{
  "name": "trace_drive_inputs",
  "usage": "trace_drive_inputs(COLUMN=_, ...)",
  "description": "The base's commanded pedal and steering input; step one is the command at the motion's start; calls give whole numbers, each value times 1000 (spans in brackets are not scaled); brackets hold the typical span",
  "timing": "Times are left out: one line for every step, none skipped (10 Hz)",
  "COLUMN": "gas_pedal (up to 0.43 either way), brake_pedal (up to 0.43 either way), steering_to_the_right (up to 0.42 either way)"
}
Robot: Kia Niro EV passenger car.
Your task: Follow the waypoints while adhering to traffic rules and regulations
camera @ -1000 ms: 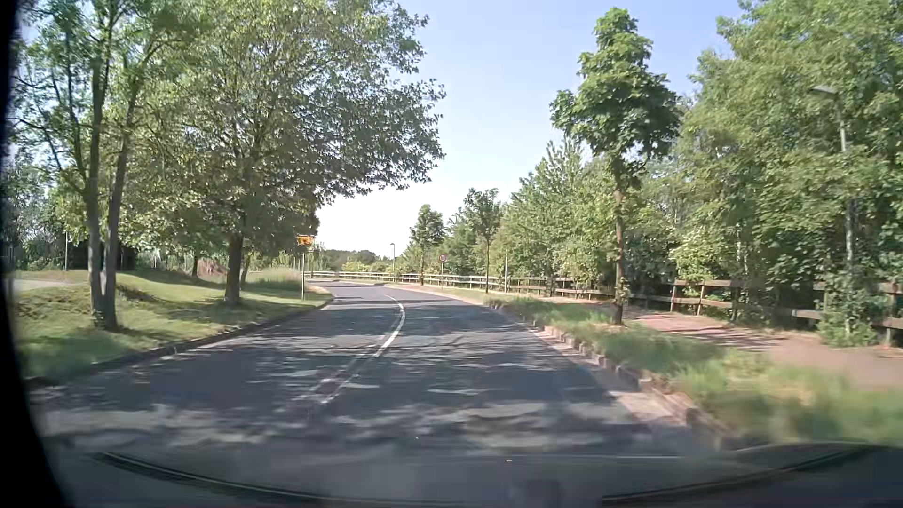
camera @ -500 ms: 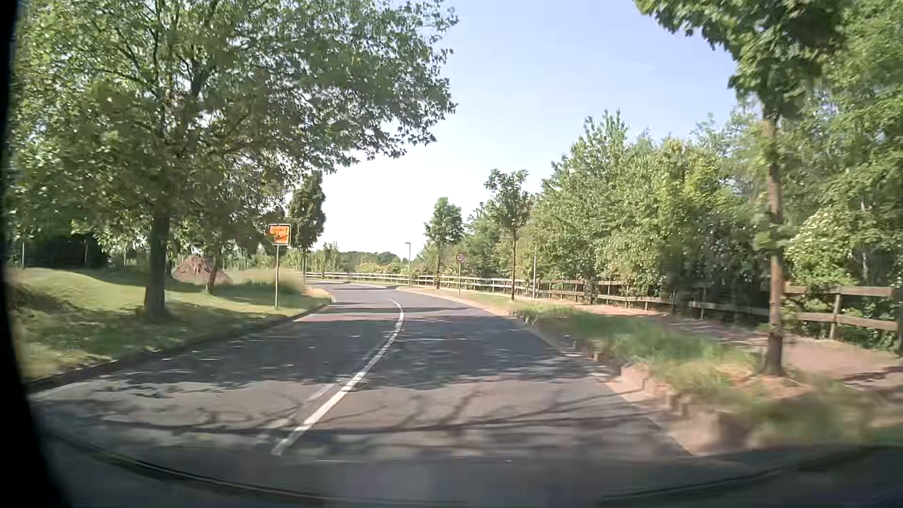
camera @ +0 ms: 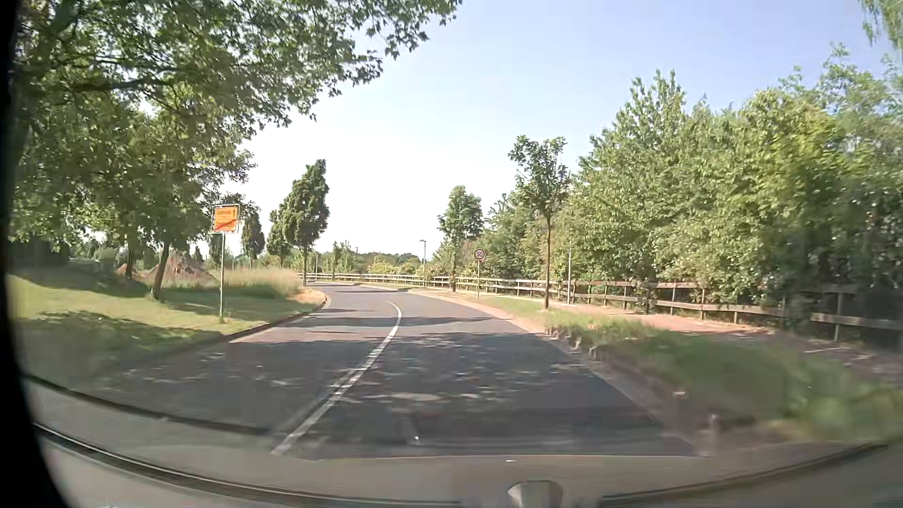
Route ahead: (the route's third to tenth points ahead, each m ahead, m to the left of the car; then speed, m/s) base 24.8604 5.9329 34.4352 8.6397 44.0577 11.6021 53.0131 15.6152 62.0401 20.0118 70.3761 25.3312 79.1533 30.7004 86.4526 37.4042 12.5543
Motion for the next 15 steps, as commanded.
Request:
trace_drive_inputs(gas_pedal=130, brake_pedal=6, steering_to_the_right=-26)
trace_drive_inputs(gas_pedal=130, brake_pedal=6, steering_to_the_right=-28)
trace_drive_inputs(gas_pedal=130, brake_pedal=6, steering_to_the_right=-30)
trace_drive_inputs(gas_pedal=130, brake_pedal=6, steering_to_the_right=-30)
trace_drive_inputs(gas_pedal=130, brake_pedal=6, steering_to_the_right=-30)
trace_drive_inputs(gas_pedal=130, brake_pedal=6, steering_to_the_right=-30)
trace_drive_inputs(gas_pedal=130, brake_pedal=6, steering_to_the_right=-30)
trace_drive_inputs(gas_pedal=118, brake_pedal=6, steering_to_the_right=-31)
trace_drive_inputs(gas_pedal=118, brake_pedal=6, steering_to_the_right=-31)
trace_drive_inputs(gas_pedal=118, brake_pedal=6, steering_to_the_right=-31)
trace_drive_inputs(gas_pedal=118, brake_pedal=6, steering_to_the_right=-31)
trace_drive_inputs(gas_pedal=118, brake_pedal=6, steering_to_the_right=-31)
trace_drive_inputs(gas_pedal=118, brake_pedal=6, steering_to_the_right=-32)
trace_drive_inputs(gas_pedal=118, brake_pedal=6, steering_to_the_right=-31)
trace_drive_inputs(gas_pedal=118, brake_pedal=6, steering_to_the_right=-31)
